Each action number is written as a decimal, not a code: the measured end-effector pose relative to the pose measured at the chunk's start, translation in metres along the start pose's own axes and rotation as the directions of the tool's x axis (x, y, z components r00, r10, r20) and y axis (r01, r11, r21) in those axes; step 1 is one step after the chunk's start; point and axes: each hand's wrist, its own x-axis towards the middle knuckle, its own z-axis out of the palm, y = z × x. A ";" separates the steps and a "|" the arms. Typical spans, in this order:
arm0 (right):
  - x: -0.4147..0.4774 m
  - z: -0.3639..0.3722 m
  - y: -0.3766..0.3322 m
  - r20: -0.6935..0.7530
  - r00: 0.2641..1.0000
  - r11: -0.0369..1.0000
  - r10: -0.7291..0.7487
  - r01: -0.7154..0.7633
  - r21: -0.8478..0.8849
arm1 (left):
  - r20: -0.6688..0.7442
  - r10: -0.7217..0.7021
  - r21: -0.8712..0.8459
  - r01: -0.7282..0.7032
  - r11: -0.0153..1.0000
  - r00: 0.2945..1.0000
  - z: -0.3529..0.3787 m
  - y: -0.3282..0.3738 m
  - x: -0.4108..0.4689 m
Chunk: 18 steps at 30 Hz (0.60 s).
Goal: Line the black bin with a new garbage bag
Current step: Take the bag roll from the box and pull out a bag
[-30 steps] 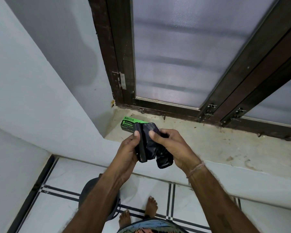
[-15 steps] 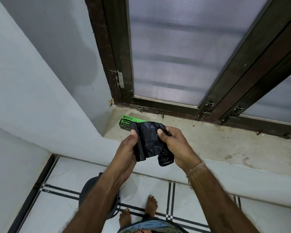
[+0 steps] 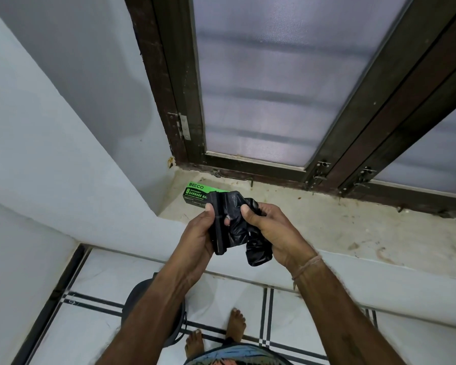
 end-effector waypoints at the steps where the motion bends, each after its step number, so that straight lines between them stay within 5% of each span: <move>1: 0.000 -0.001 0.001 0.007 1.000 1.000 0.005 -0.005 0.009 | 0.013 0.005 0.002 -0.005 1.000 1.000 0.001 0.000 0.000; 11: 0.000 -0.001 0.004 0.111 0.982 0.970 0.152 -0.170 0.173 | 0.063 -0.045 0.004 0.044 0.999 0.997 0.007 0.003 -0.006; 18: -0.012 0.004 -0.001 0.214 0.973 0.905 0.083 -0.164 0.393 | 0.074 -0.125 -0.269 0.141 0.953 0.989 0.020 0.006 -0.007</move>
